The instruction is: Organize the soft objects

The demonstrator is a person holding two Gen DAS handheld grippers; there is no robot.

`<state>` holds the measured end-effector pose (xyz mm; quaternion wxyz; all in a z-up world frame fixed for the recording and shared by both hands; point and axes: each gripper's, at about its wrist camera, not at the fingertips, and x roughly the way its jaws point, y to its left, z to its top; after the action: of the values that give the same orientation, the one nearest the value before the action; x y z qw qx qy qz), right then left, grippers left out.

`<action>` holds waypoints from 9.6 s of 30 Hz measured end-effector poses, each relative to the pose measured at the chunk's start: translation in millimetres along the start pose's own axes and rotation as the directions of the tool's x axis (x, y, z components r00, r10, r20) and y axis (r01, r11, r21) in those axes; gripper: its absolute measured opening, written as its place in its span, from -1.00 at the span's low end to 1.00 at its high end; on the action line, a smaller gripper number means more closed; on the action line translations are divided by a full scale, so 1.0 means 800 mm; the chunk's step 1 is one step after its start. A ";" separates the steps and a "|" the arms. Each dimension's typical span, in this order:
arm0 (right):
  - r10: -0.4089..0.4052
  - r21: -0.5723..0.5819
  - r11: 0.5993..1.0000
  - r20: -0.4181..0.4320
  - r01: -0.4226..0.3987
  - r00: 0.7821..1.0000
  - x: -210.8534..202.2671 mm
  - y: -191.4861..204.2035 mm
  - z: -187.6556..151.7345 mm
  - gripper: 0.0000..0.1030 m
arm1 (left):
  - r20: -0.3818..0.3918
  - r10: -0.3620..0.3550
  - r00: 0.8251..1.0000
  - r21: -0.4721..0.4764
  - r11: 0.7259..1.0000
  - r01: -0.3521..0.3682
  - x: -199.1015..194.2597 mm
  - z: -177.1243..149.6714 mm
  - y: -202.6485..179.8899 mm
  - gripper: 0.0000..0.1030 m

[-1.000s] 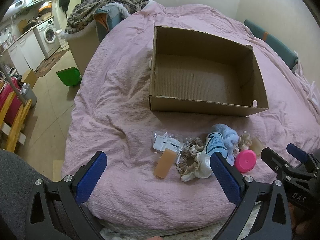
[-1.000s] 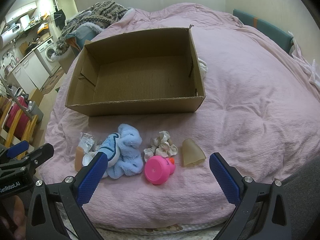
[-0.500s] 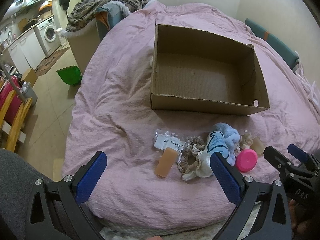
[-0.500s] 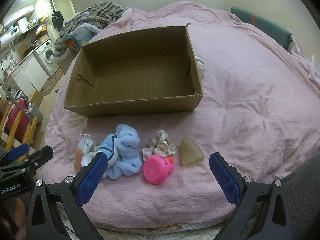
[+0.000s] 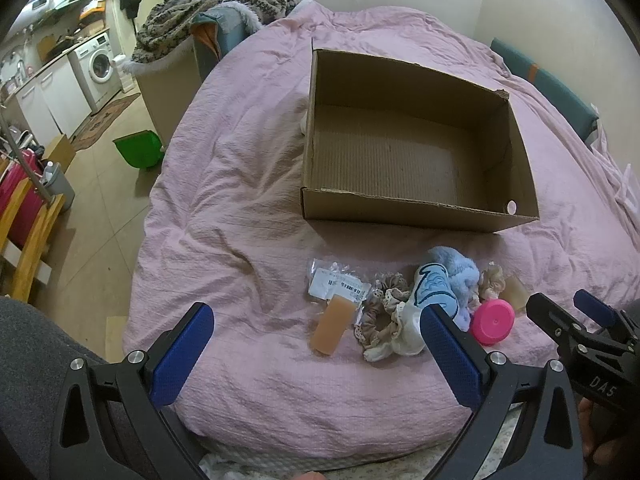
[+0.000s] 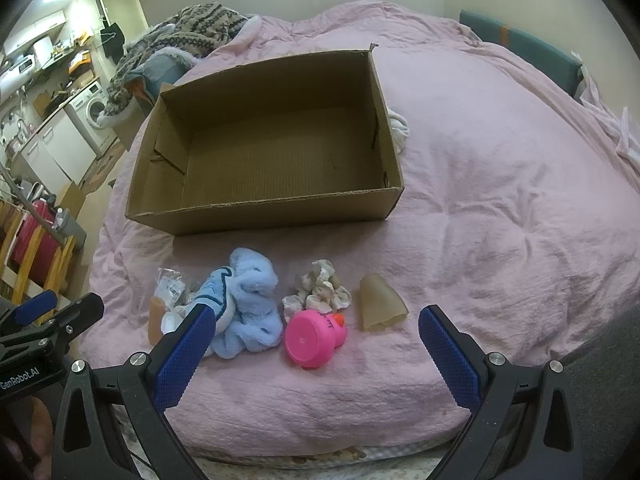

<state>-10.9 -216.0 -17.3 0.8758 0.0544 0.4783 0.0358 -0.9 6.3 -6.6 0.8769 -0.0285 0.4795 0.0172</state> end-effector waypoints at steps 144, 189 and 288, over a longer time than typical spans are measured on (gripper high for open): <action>0.223 0.014 0.975 -0.065 -0.222 0.973 0.097 -0.007 0.126 -0.76 | 0.003 -0.107 0.994 0.044 0.993 0.107 0.113 0.145 -0.032 -0.90; 0.211 0.054 0.976 0.038 -0.213 0.977 0.086 -0.012 0.130 0.45 | 0.076 -0.118 0.990 0.068 0.991 0.113 0.090 0.135 -0.044 0.30; 0.239 0.218 0.964 -0.449 -0.153 0.861 0.128 -0.024 0.010 0.19 | -0.143 -0.191 0.971 -0.052 0.981 0.185 0.053 0.041 0.018 -0.88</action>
<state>51.2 -223.5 -101.4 0.7167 0.1694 0.6698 0.0950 48.5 23.3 -24.9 0.8360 -0.0919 0.5378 -0.0588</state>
